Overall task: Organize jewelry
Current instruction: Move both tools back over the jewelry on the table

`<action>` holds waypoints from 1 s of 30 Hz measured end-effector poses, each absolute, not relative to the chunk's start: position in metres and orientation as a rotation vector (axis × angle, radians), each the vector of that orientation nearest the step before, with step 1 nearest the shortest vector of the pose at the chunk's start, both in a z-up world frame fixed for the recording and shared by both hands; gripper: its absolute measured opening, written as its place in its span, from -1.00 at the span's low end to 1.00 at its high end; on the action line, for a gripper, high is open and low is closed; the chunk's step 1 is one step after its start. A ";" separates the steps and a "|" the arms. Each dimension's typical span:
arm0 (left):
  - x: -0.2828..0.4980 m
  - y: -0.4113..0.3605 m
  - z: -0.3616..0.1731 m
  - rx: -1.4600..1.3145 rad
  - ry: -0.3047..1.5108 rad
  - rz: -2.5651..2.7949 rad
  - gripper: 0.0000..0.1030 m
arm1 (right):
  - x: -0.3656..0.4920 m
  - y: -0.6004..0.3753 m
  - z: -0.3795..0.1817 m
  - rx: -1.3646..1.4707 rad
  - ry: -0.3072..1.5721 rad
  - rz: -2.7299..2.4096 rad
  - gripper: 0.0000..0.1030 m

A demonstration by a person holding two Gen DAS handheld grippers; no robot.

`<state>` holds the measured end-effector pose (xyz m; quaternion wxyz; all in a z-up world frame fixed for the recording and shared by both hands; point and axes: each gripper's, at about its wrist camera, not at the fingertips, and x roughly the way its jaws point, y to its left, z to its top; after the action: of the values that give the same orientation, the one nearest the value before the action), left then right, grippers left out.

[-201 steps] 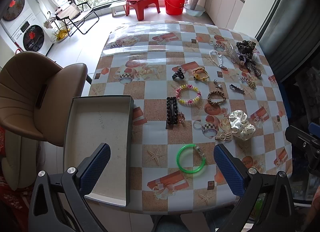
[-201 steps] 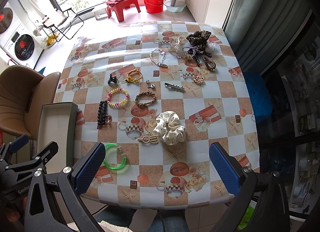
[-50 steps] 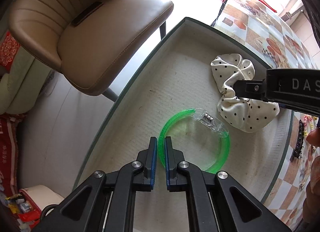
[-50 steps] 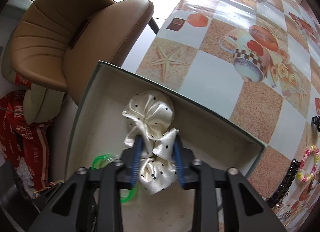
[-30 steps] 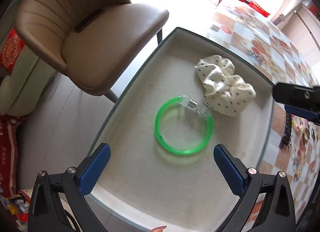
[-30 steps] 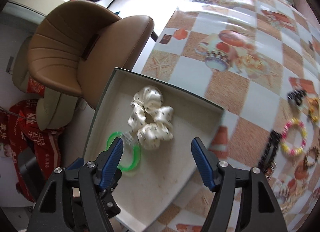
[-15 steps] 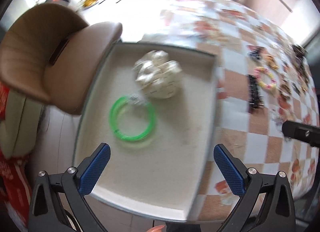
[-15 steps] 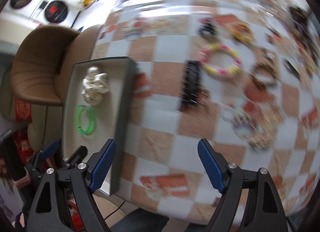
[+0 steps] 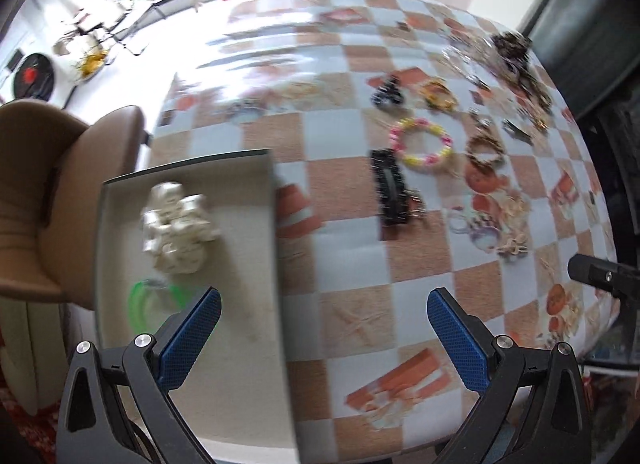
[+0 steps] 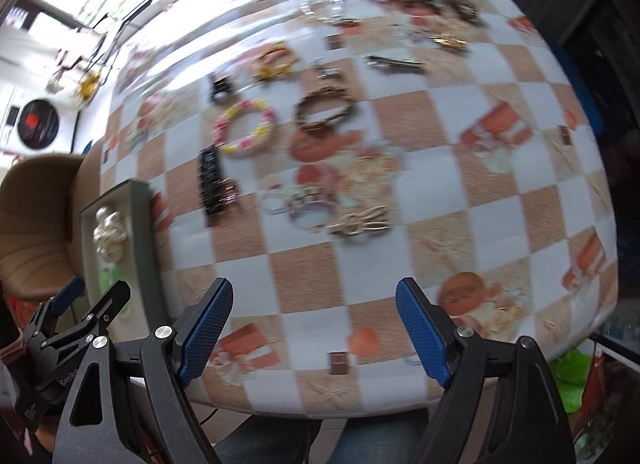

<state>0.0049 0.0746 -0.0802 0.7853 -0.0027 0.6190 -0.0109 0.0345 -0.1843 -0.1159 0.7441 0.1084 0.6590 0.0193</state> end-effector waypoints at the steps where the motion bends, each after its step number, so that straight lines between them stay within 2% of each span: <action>1: 0.008 0.069 -0.082 -0.003 1.340 -0.030 1.00 | 0.036 -0.191 -0.116 0.237 1.443 0.036 0.66; 15: 0.090 0.039 -0.092 -0.037 1.310 0.042 1.00 | 0.112 -0.239 -0.128 0.048 1.420 0.070 0.66; 30: 0.181 0.027 -0.147 -0.009 1.303 0.060 1.00 | 0.184 -0.240 -0.177 -0.225 1.404 0.156 0.66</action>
<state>0.1813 0.0266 -0.1466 0.7946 -0.0042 0.6065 0.0281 0.1841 -0.2403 -0.1767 0.7551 -0.1032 0.6435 0.0714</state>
